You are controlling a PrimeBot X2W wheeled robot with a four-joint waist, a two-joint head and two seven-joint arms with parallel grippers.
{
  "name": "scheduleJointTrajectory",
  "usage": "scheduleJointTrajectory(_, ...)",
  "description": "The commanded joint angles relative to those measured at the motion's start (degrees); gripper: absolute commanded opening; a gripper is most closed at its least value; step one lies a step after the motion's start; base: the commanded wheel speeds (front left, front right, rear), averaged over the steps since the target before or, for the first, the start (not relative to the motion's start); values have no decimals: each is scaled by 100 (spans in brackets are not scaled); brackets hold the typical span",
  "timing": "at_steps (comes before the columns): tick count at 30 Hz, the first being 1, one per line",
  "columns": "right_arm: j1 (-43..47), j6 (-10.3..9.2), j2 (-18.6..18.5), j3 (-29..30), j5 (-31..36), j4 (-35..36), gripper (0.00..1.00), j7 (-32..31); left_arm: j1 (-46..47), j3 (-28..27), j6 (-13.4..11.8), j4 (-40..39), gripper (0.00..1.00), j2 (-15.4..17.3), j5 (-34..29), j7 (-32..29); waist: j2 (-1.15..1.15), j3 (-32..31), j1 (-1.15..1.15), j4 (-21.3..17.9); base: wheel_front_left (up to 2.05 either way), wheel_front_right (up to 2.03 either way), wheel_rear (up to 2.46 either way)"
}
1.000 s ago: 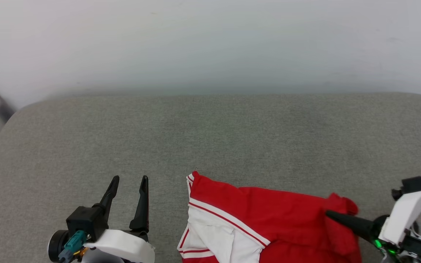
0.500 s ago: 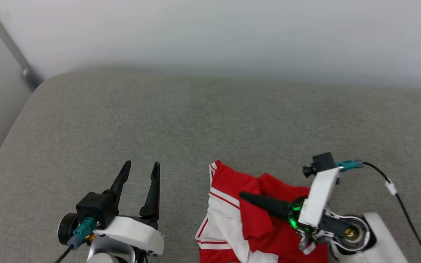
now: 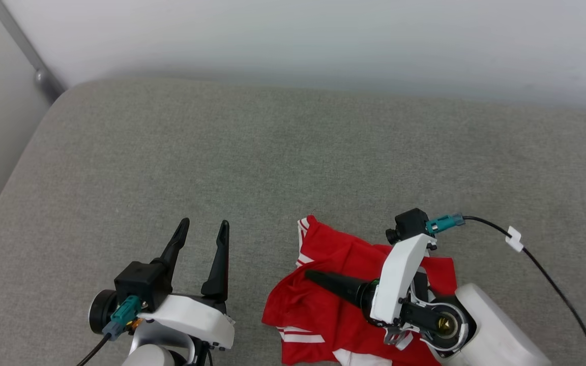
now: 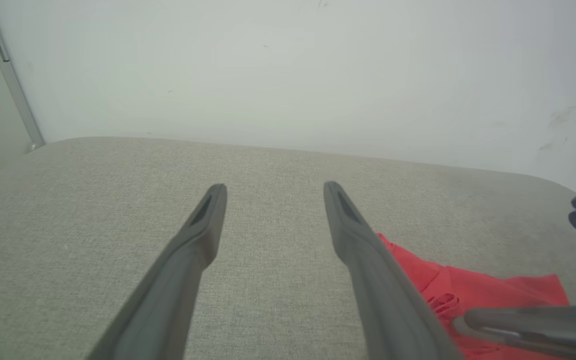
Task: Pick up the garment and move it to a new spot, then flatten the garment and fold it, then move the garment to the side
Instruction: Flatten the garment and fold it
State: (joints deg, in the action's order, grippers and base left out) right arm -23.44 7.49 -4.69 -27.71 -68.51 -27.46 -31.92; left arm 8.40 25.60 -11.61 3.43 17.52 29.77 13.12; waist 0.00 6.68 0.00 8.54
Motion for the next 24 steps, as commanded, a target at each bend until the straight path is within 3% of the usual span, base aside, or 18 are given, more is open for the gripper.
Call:
scheduleJointTrajectory(1,-144,0,-191,-205,189,112,100,95,9,6,0,33,100,12,3,22,0,-110,0,-78,0,0,0)
scheduleJointTrajectory(2,-226,0,-537,-620,575,338,100,348,-79,10,-16,74,100,34,24,11,0,-270,0,-161,0,0,0)
scheduleJointTrajectory(6,-255,0,-1117,-1034,1353,564,100,929,-205,-4,-58,81,100,66,57,-2,0,-465,0,-287,0,0,0)
scheduleJointTrajectory(10,-12,0,-1680,-932,2421,468,100,1690,-393,-36,-141,68,100,110,110,-19,0,-683,0,-472,0,0,0)
scheduleJointTrajectory(16,527,-1,-1975,200,3463,483,100,2461,-562,-114,-245,13,100,155,156,-5,0,-795,0,-717,0,0,0)
scheduleJointTrajectory(24,1509,-1,-1595,2025,4543,1443,100,3220,-678,-207,-326,1,100,235,185,29,0,-858,0,-935,0,0,0)
